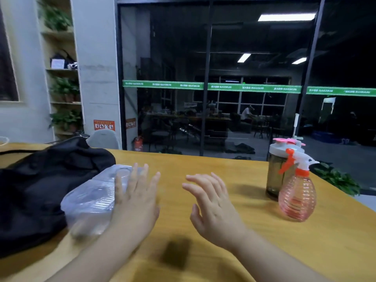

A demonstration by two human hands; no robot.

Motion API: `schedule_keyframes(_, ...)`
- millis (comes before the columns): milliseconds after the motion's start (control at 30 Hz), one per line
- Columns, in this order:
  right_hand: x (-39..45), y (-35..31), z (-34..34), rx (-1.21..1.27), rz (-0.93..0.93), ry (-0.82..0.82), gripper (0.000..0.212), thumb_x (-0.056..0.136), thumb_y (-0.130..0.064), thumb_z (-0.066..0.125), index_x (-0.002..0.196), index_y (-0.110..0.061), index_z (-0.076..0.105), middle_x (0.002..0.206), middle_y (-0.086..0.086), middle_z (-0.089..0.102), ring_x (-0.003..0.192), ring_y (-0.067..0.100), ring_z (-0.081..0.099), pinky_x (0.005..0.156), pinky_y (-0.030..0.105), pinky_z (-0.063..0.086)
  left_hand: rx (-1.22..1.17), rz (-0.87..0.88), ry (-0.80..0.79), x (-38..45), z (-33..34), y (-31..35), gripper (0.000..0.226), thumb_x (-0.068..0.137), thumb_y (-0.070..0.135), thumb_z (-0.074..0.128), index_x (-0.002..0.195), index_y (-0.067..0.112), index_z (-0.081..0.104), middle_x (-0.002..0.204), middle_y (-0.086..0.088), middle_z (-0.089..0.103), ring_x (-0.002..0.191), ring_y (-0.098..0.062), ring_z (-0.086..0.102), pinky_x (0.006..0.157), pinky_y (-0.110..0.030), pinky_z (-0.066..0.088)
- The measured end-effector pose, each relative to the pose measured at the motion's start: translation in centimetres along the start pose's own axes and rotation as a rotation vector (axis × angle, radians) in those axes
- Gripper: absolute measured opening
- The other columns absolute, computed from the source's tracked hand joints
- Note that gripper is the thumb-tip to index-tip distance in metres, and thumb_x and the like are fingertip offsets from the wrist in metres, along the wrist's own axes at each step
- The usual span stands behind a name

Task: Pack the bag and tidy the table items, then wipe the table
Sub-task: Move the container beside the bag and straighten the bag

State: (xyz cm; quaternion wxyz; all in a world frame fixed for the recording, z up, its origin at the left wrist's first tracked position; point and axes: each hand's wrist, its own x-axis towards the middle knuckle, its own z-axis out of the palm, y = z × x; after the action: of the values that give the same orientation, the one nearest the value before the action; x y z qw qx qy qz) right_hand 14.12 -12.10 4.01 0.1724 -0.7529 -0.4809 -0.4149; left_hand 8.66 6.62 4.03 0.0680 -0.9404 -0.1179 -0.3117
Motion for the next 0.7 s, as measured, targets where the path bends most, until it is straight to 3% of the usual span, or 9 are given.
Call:
schedule_keyframes(67,0.4,-1.3,1.0,0.035,-0.030,-0.090,0.053,0.071,-0.015,0.048,0.124,-0.021,0.043,0.126,-0.005,0.045,0.115,0.017,0.045,0.109,0.039,0.026,0.075,-0.066,0.036,-0.8,0.5,-2.0,0.091,0.035,0.032,0.090,0.118,0.007,0.063,0.127,-0.023,0.055,0.124,-0.039,0.039,0.110,-0.054,-0.007)
schedule_keyframes(133,0.9,-2.4,1.9,0.034,-0.015,-0.163,0.051,0.068,-0.020,0.045,0.119,-0.023,0.047,0.118,-0.007,0.051,0.108,0.016,0.046,0.105,0.036,0.030,0.104,-0.126,0.034,-1.4,0.2,-3.4,0.087,0.034,0.030,0.090,0.114,0.005,0.065,0.117,-0.021,0.059,0.112,-0.039,0.048,0.106,-0.056,0.008)
schedule_keyframes(233,1.8,-3.9,2.8,0.018,0.089,-0.275,0.045,0.071,-0.026,0.043,0.115,-0.026,0.050,0.109,-0.009,0.056,0.104,0.015,0.049,0.097,0.035,0.043,0.120,-0.198,0.013,-2.2,0.0,-4.5,0.077,0.036,0.026,0.090,0.107,0.006,0.068,0.094,-0.017,0.063,0.080,-0.035,0.059,0.079,-0.051,0.028)
schedule_keyframes(333,2.4,-4.6,2.9,0.069,0.246,-0.549,0.041,0.090,-0.028,0.044,0.130,-0.024,0.043,0.129,-0.003,0.047,0.122,0.019,0.035,0.105,0.036,0.030,0.136,-0.199,0.027,-2.5,0.0,-5.0,0.064,0.039,0.026,0.089,0.098,0.009,0.070,0.079,-0.013,0.061,0.064,-0.031,0.056,0.062,-0.039,0.032)
schedule_keyframes(400,2.2,-4.9,3.0,0.091,0.296,-0.736,0.042,0.092,-0.033,0.046,0.133,-0.023,0.042,0.133,0.001,0.044,0.127,0.020,0.031,0.105,0.038,0.031,0.108,-0.186,0.069,-2.5,0.1,-5.0,0.054,0.039,0.025,0.090,0.086,0.008,0.069,0.073,-0.013,0.058,0.058,-0.031,0.054,0.056,-0.035,0.029)
schedule_keyframes(467,1.6,-4.9,3.2,0.148,0.349,-0.773,0.040,0.092,-0.034,0.047,0.132,-0.024,0.044,0.132,0.001,0.045,0.126,0.019,0.031,0.105,0.037,0.032,0.077,-0.168,0.089,-2.4,0.1,-4.9,0.050,0.036,0.023,0.092,0.076,0.008,0.066,0.072,-0.013,0.057,0.055,-0.030,0.052,0.054,-0.033,0.024)
schedule_keyframes(567,0.9,-4.2,2.9,0.183,0.396,-0.694,0.038,0.093,-0.035,0.046,0.130,-0.026,0.046,0.133,-0.004,0.045,0.127,0.015,0.031,0.105,0.034,0.031,0.114,-0.179,0.050,-2.4,0.2,-4.6,0.047,0.037,0.023,0.092,0.076,0.017,0.066,0.075,-0.006,0.057,0.057,-0.026,0.050,0.057,-0.031,0.018)
schedule_keyframes(700,1.0,-2.4,1.5,0.247,0.482,-0.606,0.034,0.094,-0.036,0.047,0.128,-0.029,0.048,0.130,-0.009,0.047,0.129,0.011,0.031,0.105,0.026,0.030,0.087,-0.131,0.042,-2.4,0.1,-4.3,0.057,0.034,0.002,0.082,0.080,0.030,0.067,0.072,0.001,0.047,0.054,-0.021,0.046,0.057,-0.030,0.017)
